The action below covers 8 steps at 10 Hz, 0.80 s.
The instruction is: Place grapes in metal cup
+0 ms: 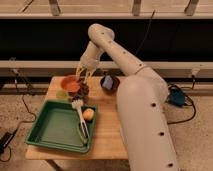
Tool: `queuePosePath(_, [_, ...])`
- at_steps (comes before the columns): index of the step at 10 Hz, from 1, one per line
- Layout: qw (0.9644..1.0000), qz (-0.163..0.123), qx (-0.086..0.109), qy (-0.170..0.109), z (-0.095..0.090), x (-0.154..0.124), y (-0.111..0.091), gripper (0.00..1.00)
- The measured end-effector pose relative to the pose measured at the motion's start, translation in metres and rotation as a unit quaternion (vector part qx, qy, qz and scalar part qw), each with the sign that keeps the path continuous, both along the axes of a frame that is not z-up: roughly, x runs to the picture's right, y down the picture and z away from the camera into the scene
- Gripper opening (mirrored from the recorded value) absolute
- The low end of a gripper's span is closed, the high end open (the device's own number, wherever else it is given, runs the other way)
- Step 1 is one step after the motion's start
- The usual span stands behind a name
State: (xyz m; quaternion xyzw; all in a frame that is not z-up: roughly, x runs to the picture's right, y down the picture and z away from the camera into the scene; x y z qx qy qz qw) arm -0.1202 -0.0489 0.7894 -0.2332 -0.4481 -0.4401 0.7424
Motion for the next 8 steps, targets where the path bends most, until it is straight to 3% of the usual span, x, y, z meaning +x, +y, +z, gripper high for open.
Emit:
queuePosePath(2, [1.0000, -0.005, -0.006, -0.004, 0.000, -0.001, 0.014, 0.02])
queuePosePath(3, [0.9999, -0.007, -0.007, -0.007, -0.001, -0.001, 0.017, 0.00])
queuePosePath(5, [0.9999, -0.011, -0.005, -0.011, -0.003, -0.005, 0.019, 0.01])
queuePosePath(7, [1.0000, -0.001, -0.007, -0.006, -0.001, -0.001, 0.016, 0.13])
queuePosePath(8, [1.0000, -0.002, -0.008, -0.005, -0.001, 0.000, 0.016, 0.13])
